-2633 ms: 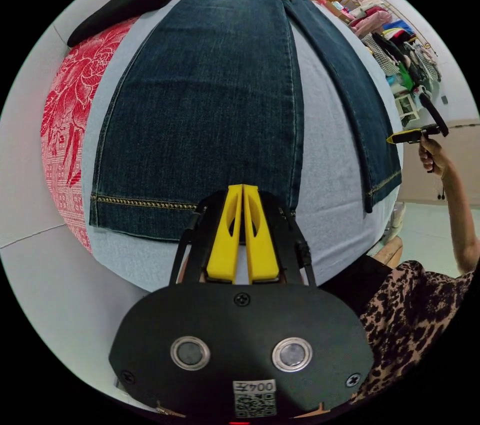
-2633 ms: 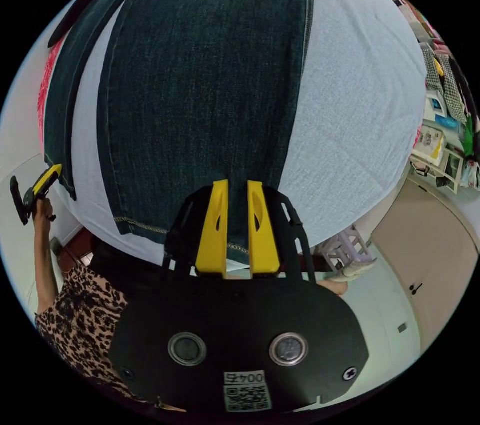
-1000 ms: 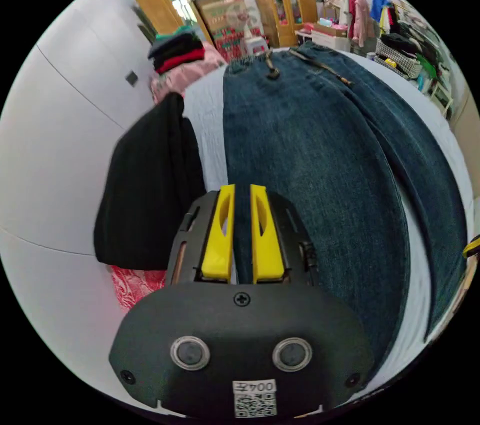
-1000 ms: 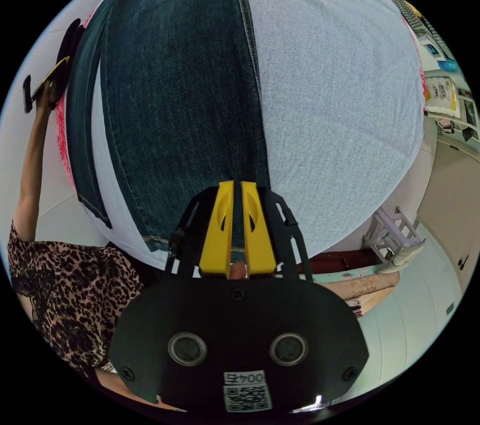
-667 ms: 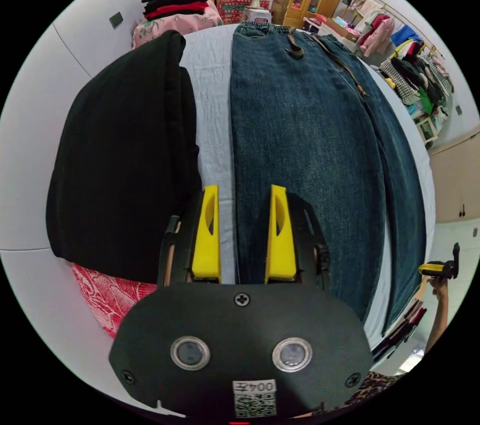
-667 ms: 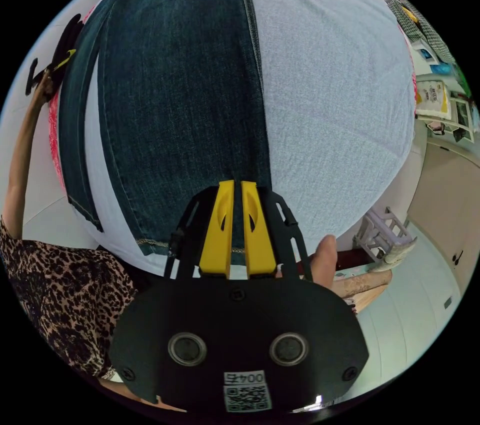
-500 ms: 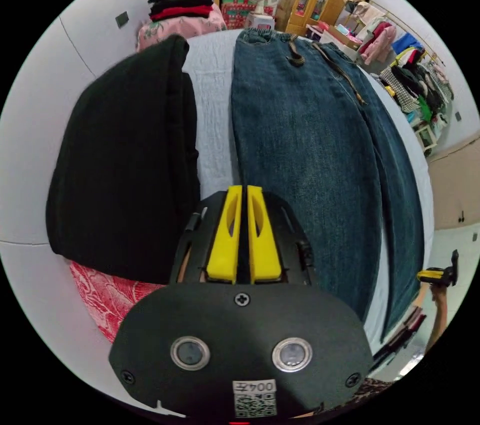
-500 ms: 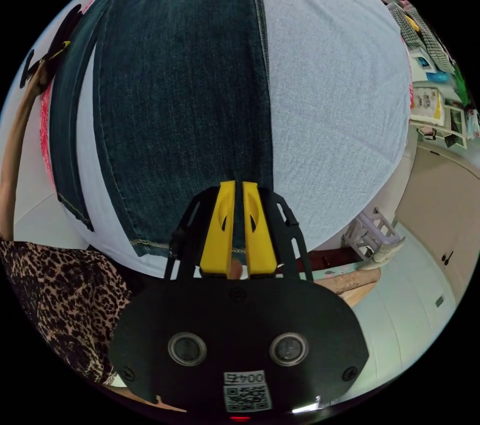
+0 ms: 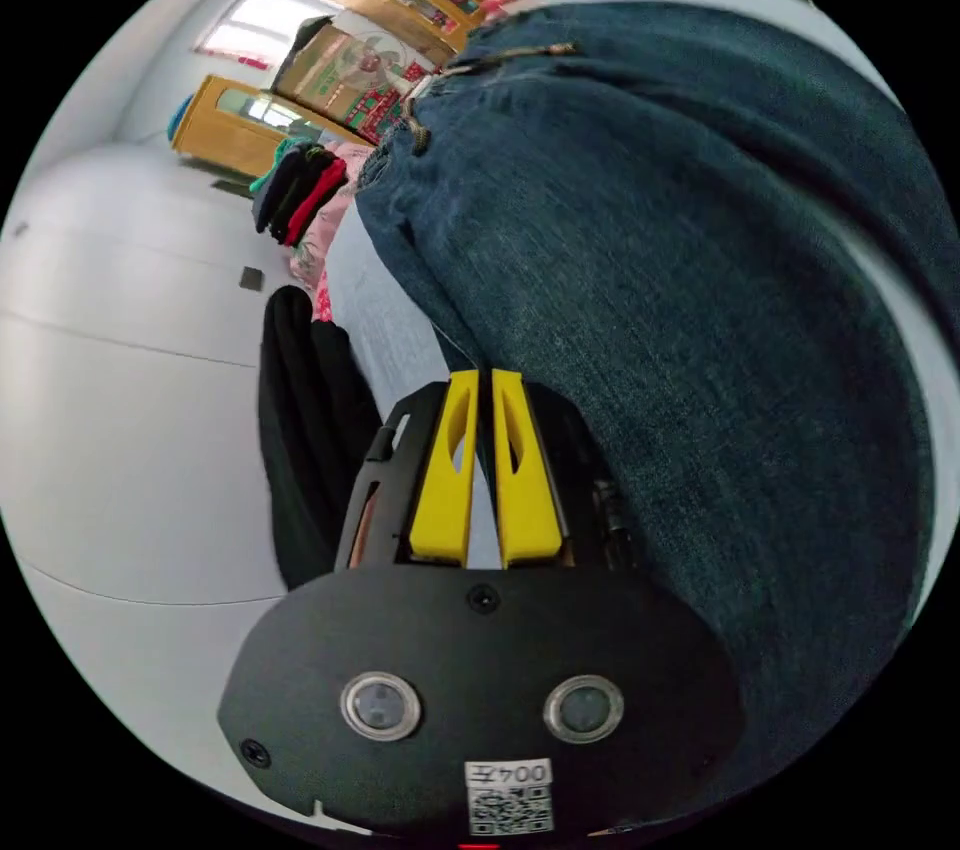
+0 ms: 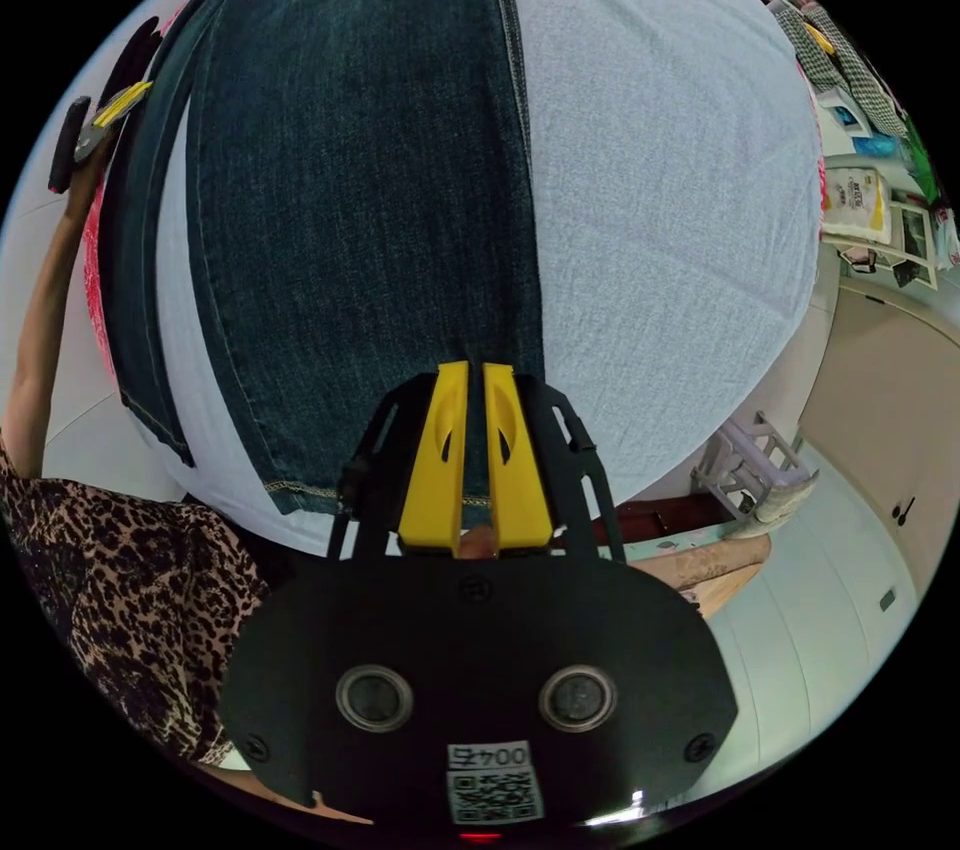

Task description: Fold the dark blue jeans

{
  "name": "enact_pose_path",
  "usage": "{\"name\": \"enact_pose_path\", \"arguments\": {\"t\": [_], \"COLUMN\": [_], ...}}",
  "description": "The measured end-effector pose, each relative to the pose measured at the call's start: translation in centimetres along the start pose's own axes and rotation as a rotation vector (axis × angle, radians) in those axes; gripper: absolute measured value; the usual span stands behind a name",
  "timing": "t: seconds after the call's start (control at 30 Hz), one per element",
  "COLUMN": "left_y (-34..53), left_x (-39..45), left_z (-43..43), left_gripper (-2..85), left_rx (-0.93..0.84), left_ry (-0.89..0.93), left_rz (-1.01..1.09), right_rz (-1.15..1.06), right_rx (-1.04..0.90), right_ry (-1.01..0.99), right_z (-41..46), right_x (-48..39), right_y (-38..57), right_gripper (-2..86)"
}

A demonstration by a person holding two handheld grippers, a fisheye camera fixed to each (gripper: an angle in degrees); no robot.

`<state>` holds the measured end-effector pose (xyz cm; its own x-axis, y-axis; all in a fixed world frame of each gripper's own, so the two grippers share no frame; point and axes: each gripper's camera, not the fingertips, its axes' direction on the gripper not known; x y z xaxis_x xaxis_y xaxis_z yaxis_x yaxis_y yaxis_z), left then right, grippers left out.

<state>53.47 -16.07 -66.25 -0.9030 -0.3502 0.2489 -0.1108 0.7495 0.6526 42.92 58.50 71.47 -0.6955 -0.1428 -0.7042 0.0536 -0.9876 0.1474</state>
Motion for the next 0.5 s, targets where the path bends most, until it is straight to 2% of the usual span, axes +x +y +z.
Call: {"name": "enact_pose_path", "arguments": {"t": [0.1,0.17,0.27,0.33,0.5], "left_y": [1.7,3.6,5.7,6.5,7.3], "left_x": [-5.6,-11.2,-16.5,-18.6,-21.9], "left_z": [1.7,4.9,9.9,12.7,16.9], "left_gripper": [7.9,11.5,12.5,12.5,10.7], "left_rx": [0.074,0.130,0.193,0.186,0.160], "left_ry": [0.294,0.637,0.991,1.098,1.126], "left_rz": [-0.204,-0.410,-0.600,-0.672,-0.756], "right_rz": [0.002,0.004,0.004,0.002,-0.001], "right_rx": [0.006,0.009,0.013,0.012,0.012], "right_ry": [-0.009,-0.017,-0.024,-0.021,-0.010], "right_z": [0.1,0.2,0.4,0.5,0.8], "right_x": [0.2,0.4,0.6,0.6,0.6], "right_y": [0.2,0.3,0.4,0.5,0.6], "right_gripper": [4.0,4.0,4.0,4.0,3.9]}}
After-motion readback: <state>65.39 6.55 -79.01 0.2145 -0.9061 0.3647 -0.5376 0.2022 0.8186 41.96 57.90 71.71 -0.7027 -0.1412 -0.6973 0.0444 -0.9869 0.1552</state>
